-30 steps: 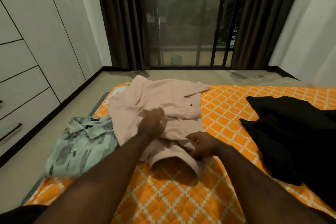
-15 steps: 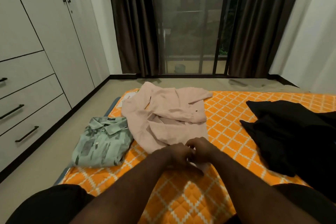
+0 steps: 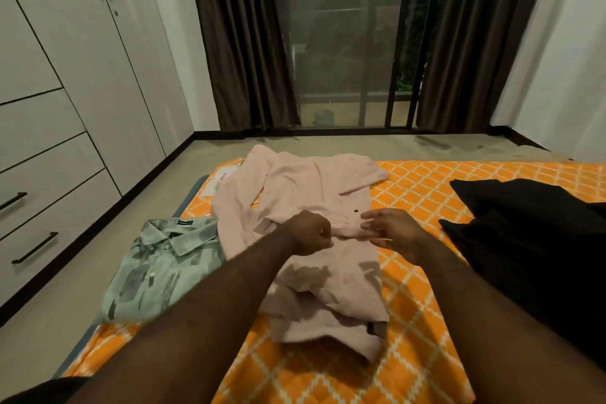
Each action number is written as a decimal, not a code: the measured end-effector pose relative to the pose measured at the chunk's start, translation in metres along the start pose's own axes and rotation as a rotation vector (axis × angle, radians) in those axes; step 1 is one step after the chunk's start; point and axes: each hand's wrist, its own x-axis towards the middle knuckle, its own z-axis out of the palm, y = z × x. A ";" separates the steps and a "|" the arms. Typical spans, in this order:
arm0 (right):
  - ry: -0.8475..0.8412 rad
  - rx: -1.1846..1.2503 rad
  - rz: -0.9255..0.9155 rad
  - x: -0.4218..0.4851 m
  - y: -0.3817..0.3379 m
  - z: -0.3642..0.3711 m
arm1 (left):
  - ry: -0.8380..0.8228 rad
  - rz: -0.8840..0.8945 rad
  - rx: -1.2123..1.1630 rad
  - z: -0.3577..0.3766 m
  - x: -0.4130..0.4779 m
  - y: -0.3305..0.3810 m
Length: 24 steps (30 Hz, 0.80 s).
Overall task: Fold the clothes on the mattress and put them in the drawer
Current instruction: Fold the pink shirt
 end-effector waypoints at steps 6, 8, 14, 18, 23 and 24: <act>0.159 0.586 0.114 0.088 0.000 -0.032 | 0.005 -0.009 0.028 0.013 0.096 -0.018; 0.189 0.625 0.137 0.126 0.004 -0.042 | 0.017 -0.014 0.003 0.020 0.135 -0.022; 0.219 0.485 0.182 0.246 0.008 -0.059 | -0.009 -0.010 0.022 0.052 0.240 -0.029; 0.367 0.231 0.086 0.306 -0.007 -0.051 | -0.110 0.008 0.121 0.062 0.290 -0.034; 0.477 -0.003 -0.067 0.331 -0.044 -0.036 | 0.048 0.017 -0.017 0.046 0.315 -0.034; 0.472 0.018 -0.137 0.334 -0.056 -0.031 | 0.140 -0.010 -0.119 0.042 0.316 -0.039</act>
